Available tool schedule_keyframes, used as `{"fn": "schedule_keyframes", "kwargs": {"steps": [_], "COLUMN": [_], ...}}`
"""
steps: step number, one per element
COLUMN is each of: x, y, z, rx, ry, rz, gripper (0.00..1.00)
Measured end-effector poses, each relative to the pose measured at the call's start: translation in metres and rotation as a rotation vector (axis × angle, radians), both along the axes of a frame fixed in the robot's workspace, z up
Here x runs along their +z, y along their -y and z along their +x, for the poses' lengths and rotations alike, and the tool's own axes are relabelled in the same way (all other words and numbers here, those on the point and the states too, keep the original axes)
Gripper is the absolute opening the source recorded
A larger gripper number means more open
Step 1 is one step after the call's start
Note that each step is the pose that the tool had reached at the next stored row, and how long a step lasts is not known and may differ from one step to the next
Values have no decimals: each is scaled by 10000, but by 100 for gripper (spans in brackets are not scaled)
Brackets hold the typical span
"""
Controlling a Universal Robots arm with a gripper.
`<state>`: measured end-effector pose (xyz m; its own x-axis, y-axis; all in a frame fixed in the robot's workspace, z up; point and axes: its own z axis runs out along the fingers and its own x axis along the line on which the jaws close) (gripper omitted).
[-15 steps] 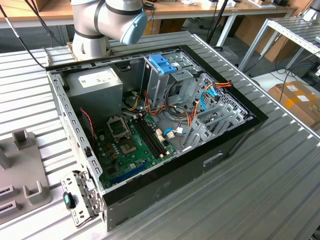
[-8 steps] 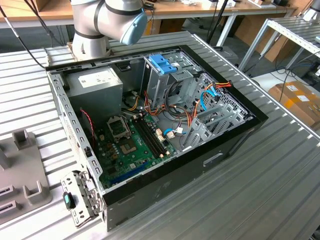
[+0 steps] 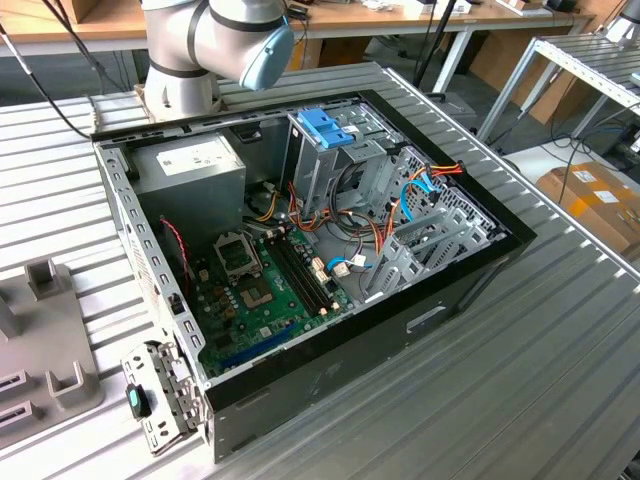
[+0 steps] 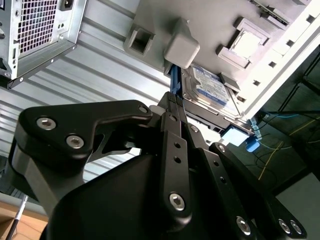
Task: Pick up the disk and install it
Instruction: 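Reach for the disk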
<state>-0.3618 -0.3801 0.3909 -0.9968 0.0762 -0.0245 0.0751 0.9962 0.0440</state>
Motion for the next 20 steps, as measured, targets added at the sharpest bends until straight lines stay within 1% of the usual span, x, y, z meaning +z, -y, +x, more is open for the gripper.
{"fn": "schedule_keyframes", "kwargs": {"steps": [3, 12, 14, 16, 20], "x": [0, 0, 0, 0, -2], "y": [0, -10, -16, -35, -58], "z": [-12, -12, -12, -13, -23], "rx": [0, 0, -1, -1, 0], "ry": [0, -1, 0, 0, 0], "rz": [0, 0, 1, 0, 0], "gripper": [11, 11, 11, 11, 11]}}
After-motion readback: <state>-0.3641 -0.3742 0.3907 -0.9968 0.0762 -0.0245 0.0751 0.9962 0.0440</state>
